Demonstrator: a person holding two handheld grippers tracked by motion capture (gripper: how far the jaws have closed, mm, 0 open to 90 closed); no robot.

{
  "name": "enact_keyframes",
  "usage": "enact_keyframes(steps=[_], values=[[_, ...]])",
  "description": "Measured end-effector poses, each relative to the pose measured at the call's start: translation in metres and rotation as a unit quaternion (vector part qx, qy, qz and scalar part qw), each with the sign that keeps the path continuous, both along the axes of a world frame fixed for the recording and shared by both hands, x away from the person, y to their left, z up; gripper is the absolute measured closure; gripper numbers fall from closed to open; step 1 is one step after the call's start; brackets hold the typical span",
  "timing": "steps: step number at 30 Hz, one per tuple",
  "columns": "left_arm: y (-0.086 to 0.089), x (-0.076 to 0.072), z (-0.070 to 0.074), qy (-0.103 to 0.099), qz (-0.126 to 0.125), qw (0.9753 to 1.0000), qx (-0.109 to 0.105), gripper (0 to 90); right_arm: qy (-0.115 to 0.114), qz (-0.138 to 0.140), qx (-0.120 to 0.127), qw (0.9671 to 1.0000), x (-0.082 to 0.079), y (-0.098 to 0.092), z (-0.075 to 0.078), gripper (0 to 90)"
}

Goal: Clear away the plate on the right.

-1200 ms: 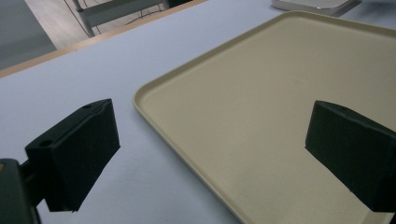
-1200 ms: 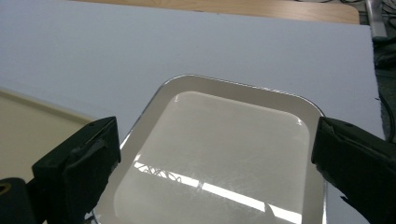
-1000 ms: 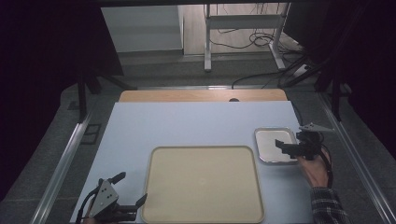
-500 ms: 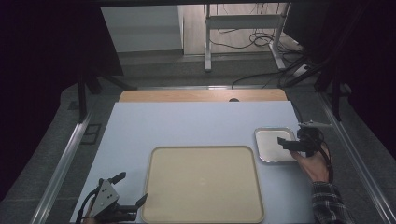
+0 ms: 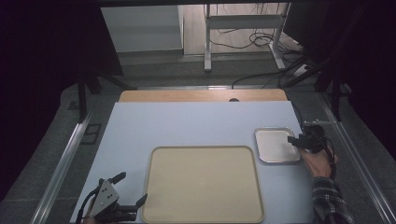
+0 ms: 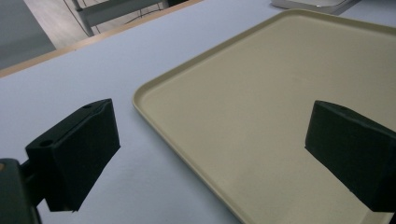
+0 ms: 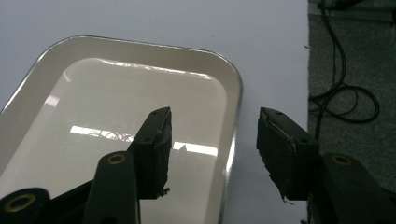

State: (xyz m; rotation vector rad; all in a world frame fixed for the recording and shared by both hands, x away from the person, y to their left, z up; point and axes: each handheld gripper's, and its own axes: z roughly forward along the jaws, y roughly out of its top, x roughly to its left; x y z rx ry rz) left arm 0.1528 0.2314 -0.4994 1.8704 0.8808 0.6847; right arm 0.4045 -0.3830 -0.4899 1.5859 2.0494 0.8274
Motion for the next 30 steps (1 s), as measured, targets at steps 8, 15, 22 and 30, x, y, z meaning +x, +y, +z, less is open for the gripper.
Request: enact_keyframes(steps=[8, 15, 22, 30], values=[[0.000, 0.000, 0.000, 0.001, 0.000, 1.0000, -0.001, 2.6, 0.038, -0.022, 0.048, 0.9979, 0.006, -0.013, -0.008, 60.9], [0.000, 0.000, 0.000, 0.000, -0.001, 1.0000, 0.000, 2.7, 0.069, -0.037, 0.076, 0.9940, 0.009, -0.018, -0.012, 74.4], [0.000, 0.000, 0.000, 0.000, -0.002, 1.0000, 0.001, 2.7, 0.102, -0.041, 0.173, 0.9788, 0.009, -0.032, -0.017, 88.0], [0.000, 0.000, 0.000, 0.000, -0.002, 1.0000, 0.001, 2.7, 0.077, -0.039, 0.195, 0.9770, 0.003, -0.034, -0.004, 88.4]])
